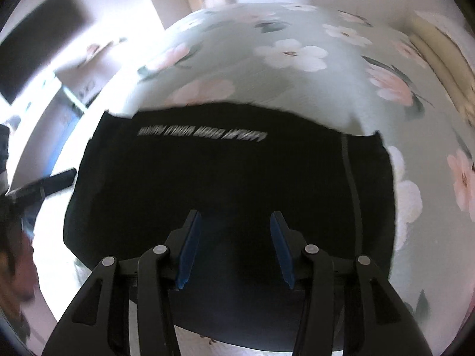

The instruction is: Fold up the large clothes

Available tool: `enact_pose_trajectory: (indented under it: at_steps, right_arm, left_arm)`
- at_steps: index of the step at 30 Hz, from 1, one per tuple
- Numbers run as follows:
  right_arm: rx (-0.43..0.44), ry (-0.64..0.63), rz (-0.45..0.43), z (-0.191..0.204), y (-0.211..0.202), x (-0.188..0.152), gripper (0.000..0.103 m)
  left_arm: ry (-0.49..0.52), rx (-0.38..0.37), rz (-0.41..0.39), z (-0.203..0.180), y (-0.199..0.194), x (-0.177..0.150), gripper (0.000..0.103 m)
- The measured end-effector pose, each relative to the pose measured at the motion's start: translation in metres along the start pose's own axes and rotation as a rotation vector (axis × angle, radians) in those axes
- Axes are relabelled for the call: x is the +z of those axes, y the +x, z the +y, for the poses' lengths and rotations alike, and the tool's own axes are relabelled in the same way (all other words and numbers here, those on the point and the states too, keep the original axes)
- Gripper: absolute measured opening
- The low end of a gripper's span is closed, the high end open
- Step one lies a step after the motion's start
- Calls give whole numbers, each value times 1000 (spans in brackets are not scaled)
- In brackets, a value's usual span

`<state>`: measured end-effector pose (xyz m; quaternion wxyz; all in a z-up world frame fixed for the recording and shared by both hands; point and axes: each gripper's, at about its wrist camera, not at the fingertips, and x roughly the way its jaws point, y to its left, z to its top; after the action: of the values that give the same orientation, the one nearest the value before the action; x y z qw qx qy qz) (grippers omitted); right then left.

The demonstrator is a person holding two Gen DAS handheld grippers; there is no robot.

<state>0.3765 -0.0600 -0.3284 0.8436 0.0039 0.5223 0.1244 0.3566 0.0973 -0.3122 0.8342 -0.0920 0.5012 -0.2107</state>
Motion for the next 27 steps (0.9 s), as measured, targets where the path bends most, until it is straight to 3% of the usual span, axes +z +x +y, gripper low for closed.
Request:
enact_pose_trajectory:
  at_steps: [3, 8, 11, 13, 15, 17, 20, 24, 27]
  right_arm:
    - [-81, -65, 66, 13, 42, -9, 50]
    - [-84, -37, 88, 6, 87, -18, 50]
    - [-53, -13, 110, 1, 83, -12, 50]
    - [18, 22, 121, -8, 71, -4, 51]
    - [68, 46, 46, -15, 41, 13, 51]
    - [49, 28, -42, -13, 17, 32, 51]
    - [29, 9, -74, -8, 22, 61, 51]
    - [-13, 65, 94, -14, 97, 81, 50]
    - [-18, 74, 129, -18, 124, 79, 50]
  left_arm:
    - [43, 130, 64, -9, 48, -15, 69]
    - [21, 164, 76, 7, 84, -13, 69]
    - [50, 179, 74, 2, 83, -10, 70]
    - [36, 132, 56, 3, 66, -4, 70]
    - [21, 87, 15, 5, 40, 4, 69]
    - [1, 73, -37, 8, 22, 17, 69]
    - [-66, 82, -74, 24, 14, 35, 69]
    - [-172, 156, -3, 67, 49, 47, 69]
    - [-185, 160, 3, 80, 64, 44, 69]
